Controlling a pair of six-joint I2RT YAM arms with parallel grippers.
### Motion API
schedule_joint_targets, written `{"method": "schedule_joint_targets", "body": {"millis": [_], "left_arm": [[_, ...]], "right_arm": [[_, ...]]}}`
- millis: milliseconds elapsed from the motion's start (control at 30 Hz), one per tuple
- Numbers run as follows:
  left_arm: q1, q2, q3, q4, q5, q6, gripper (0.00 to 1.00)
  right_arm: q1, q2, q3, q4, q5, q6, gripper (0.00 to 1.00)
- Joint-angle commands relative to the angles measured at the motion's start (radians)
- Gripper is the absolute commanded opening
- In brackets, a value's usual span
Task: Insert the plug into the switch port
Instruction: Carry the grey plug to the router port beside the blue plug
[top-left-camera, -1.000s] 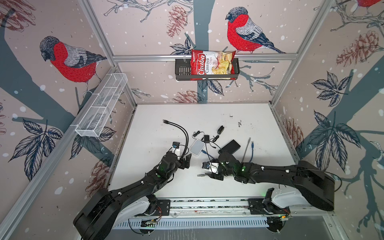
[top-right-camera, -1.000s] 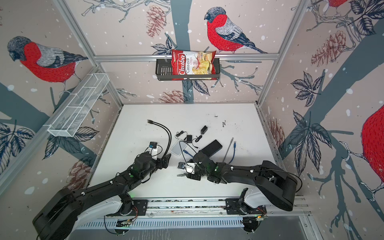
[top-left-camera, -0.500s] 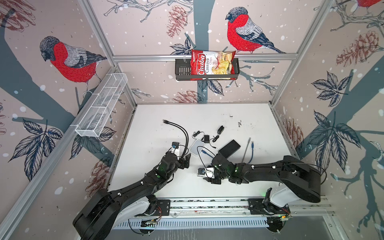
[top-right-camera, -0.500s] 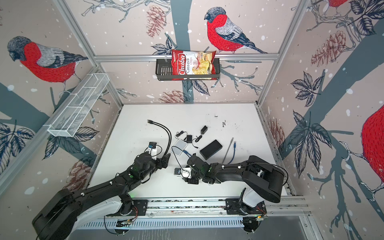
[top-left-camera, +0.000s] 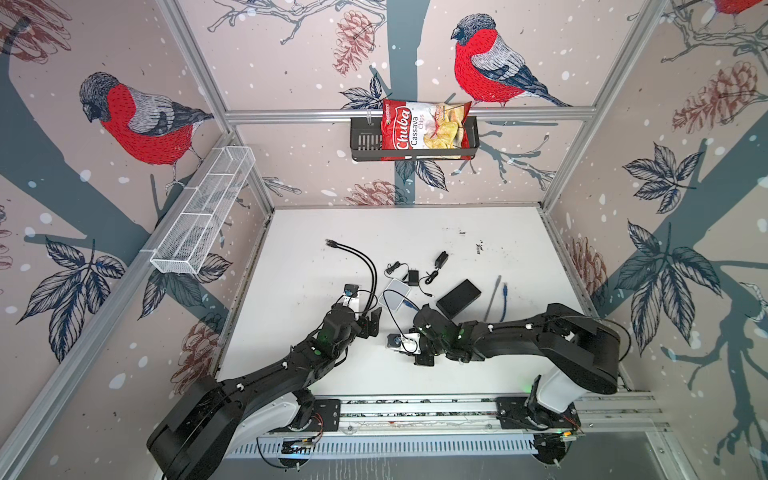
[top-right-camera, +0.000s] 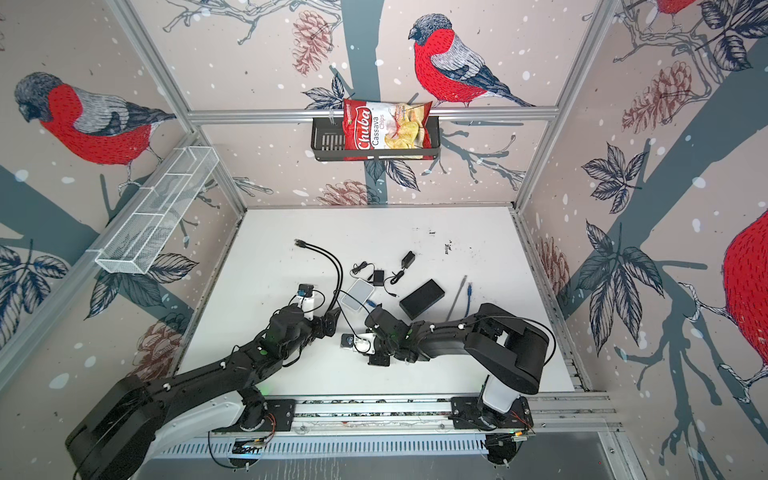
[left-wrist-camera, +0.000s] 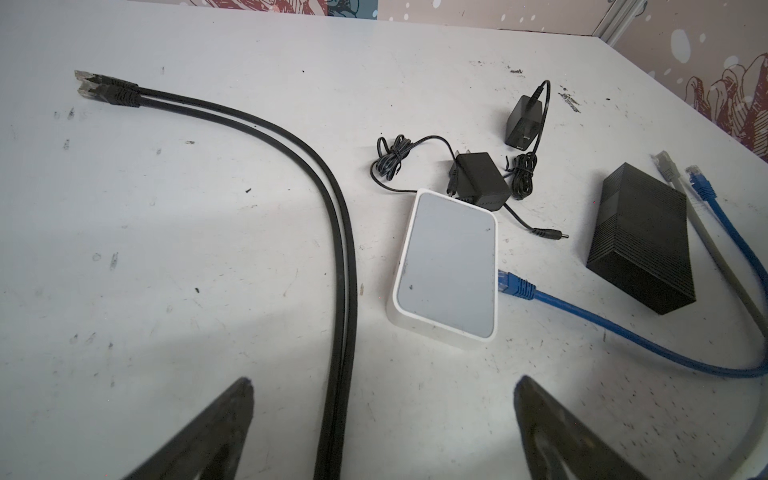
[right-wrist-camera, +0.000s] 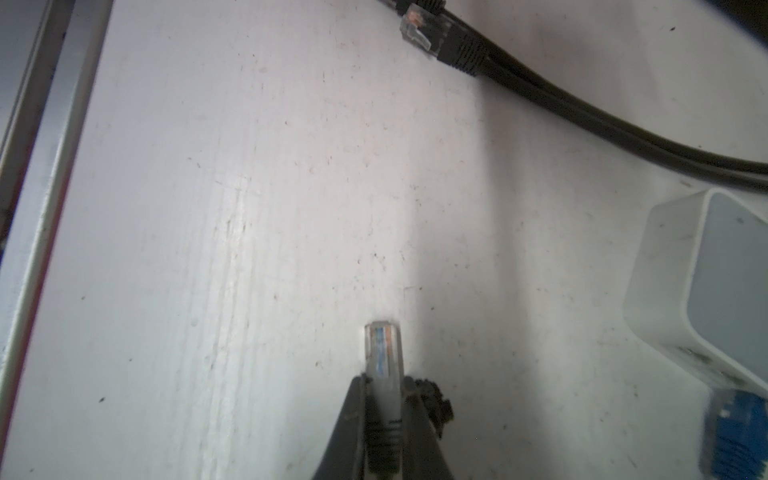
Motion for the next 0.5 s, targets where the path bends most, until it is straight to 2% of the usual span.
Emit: {"method": "schedule_joint_targets", "body": {"millis": [0, 233, 467], "left_arm": [[0.002, 0.021, 0.019, 0.013, -0.025, -0.027, 0.96], [0.009, 0.092, 0.089, -0.031, -0.046, -0.055, 0.96], [0.048, 0.202, 0.197, -0.063, -0.029, -0.054, 0.96]], "right_arm": [[-0.017, 0.002, 0.002, -0.047, 0.039, 0.021, 0.11], [-0.078, -0.010, 0.007, 0.048, 0.120, 0.142, 0.07], [-0.116, 0.026, 0.017, 0.137, 0.286, 0.232, 0.03]]}}
